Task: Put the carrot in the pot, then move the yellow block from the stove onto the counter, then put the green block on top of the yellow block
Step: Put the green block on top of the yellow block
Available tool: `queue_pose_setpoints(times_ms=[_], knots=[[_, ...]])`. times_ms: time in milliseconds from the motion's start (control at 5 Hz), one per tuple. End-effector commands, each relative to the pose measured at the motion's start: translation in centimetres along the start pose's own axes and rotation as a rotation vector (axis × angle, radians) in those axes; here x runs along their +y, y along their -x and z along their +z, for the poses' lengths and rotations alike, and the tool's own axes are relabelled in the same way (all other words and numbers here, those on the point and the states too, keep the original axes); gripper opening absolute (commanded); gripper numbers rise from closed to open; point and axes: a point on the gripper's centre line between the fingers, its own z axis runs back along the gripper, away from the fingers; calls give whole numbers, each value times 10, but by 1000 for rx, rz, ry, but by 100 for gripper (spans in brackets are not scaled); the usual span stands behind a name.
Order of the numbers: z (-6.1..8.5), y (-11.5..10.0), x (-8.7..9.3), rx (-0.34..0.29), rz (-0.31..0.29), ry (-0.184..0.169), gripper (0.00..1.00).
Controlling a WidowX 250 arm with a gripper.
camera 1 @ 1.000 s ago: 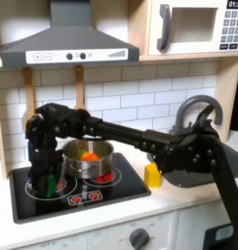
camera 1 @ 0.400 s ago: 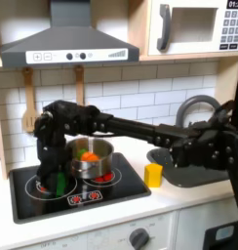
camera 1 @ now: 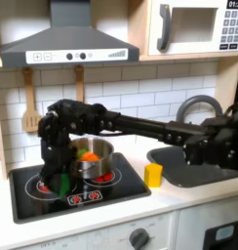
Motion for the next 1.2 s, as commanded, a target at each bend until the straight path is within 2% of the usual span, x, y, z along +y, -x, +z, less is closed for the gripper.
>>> queue_pose_setpoints(times_ms=[0, 600, 1000], knots=[[9, 16, -6, -11, -29, 20, 0], [20, 35, -13, -23, -58, 40, 0], [22, 48, -29, -25, -102, 57, 0]])
